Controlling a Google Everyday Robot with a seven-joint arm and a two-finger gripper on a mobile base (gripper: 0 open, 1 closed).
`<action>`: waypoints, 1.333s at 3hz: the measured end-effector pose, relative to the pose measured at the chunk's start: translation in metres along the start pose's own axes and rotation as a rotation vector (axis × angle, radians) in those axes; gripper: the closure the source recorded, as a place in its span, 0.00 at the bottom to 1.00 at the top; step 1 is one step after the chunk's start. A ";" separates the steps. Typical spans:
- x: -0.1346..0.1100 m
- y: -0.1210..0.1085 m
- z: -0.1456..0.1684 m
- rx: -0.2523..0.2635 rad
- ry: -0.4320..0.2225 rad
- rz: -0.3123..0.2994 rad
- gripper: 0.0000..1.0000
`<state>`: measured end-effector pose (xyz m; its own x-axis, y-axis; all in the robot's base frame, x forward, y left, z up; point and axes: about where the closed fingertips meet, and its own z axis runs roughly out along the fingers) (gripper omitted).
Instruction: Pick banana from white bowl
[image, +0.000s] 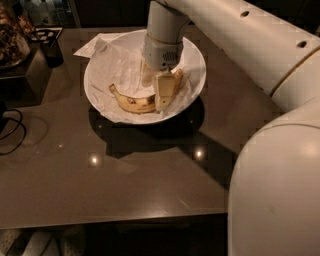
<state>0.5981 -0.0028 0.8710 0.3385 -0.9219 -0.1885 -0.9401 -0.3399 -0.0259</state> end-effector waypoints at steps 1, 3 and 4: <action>-0.002 0.000 0.011 -0.025 -0.002 -0.004 0.37; 0.000 0.000 0.032 -0.072 0.003 -0.007 0.56; 0.009 0.002 0.033 -0.068 0.022 0.001 0.79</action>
Offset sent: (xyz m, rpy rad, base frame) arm -0.0225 -0.0100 -0.0278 -0.0797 0.1419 0.0361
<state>0.5974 -0.0053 0.8368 0.3387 -0.9260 -0.1669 -0.9359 -0.3498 0.0412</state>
